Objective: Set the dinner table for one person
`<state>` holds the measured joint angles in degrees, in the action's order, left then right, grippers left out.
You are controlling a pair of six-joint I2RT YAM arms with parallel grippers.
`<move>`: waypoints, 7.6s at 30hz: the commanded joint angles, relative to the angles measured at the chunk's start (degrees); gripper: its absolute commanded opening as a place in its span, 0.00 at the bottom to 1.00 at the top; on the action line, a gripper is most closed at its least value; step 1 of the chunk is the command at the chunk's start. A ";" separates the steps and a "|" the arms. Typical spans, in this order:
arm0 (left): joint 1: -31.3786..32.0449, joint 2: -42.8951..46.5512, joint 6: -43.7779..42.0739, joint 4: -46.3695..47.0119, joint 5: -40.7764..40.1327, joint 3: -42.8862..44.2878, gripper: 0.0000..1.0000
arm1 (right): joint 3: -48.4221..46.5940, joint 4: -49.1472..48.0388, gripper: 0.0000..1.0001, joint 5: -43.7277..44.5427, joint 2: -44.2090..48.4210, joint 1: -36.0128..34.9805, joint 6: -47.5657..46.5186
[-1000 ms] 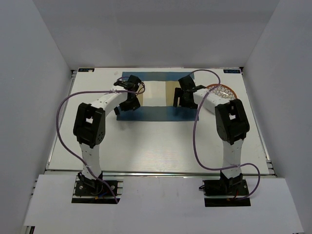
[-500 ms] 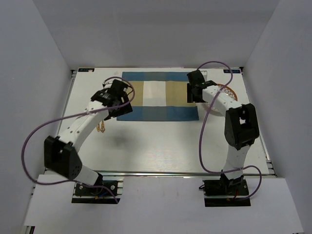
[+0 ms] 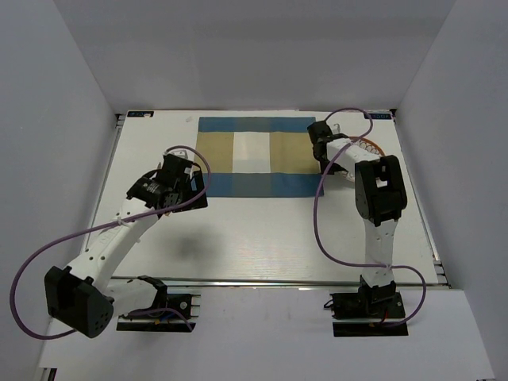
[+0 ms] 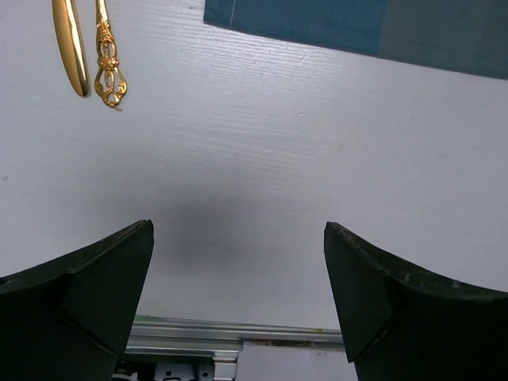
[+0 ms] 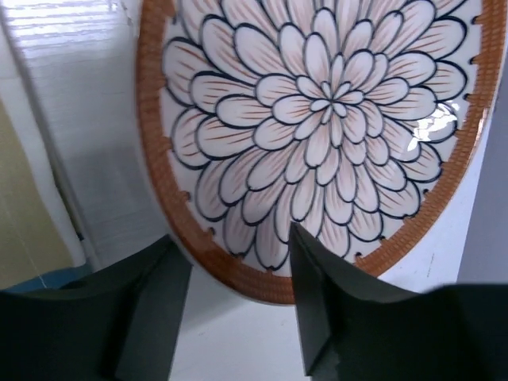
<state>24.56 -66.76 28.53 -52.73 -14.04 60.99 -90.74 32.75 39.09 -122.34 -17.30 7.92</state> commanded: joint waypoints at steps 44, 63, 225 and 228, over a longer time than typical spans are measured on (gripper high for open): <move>-0.83 10.16 4.60 2.46 -8.90 -5.01 0.98 | -5.76 -6.12 0.00 15.76 9.23 -13.54 -22.33; -0.83 12.71 8.29 -0.01 -14.61 -4.48 0.98 | -30.01 -5.24 0.00 8.72 -10.98 -32.18 -37.10; -0.83 7.88 6.01 1.58 -11.18 -5.27 0.98 | -46.90 -18.78 0.00 -31.36 -21.71 -0.98 -10.38; -0.83 7.79 5.83 1.84 -10.92 -5.36 0.98 | -46.90 -18.78 0.00 -31.62 -22.24 -0.89 -10.12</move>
<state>24.08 -59.22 34.48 -51.00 -24.64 55.81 -134.74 18.33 7.49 -144.38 -18.06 -1.72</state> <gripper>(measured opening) 0.979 0.031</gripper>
